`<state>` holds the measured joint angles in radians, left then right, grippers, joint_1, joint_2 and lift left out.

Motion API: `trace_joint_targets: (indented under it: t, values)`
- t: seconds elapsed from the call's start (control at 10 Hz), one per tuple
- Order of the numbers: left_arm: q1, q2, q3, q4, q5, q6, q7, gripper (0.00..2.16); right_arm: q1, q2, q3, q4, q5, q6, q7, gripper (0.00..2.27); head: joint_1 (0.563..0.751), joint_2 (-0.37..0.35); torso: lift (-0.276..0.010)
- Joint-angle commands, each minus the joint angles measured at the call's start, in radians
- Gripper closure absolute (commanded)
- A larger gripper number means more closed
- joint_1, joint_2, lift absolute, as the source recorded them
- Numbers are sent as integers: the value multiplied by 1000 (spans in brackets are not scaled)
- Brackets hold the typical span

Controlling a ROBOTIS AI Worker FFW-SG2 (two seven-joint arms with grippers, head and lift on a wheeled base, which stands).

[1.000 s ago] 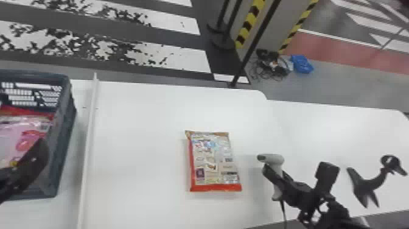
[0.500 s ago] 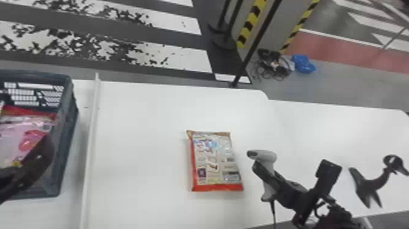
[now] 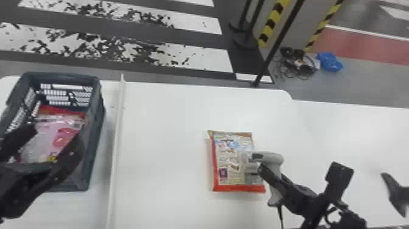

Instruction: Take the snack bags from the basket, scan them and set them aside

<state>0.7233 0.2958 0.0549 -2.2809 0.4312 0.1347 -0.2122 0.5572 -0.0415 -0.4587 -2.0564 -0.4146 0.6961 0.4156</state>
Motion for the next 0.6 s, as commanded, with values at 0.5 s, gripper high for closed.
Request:
trace_joint_targets:
  t: [0.5]
  values:
    - [22,-6,2,-22,-9,-16,-1,83,-7,-26,40,51,40,-31,0,2253,695,-226,-75]
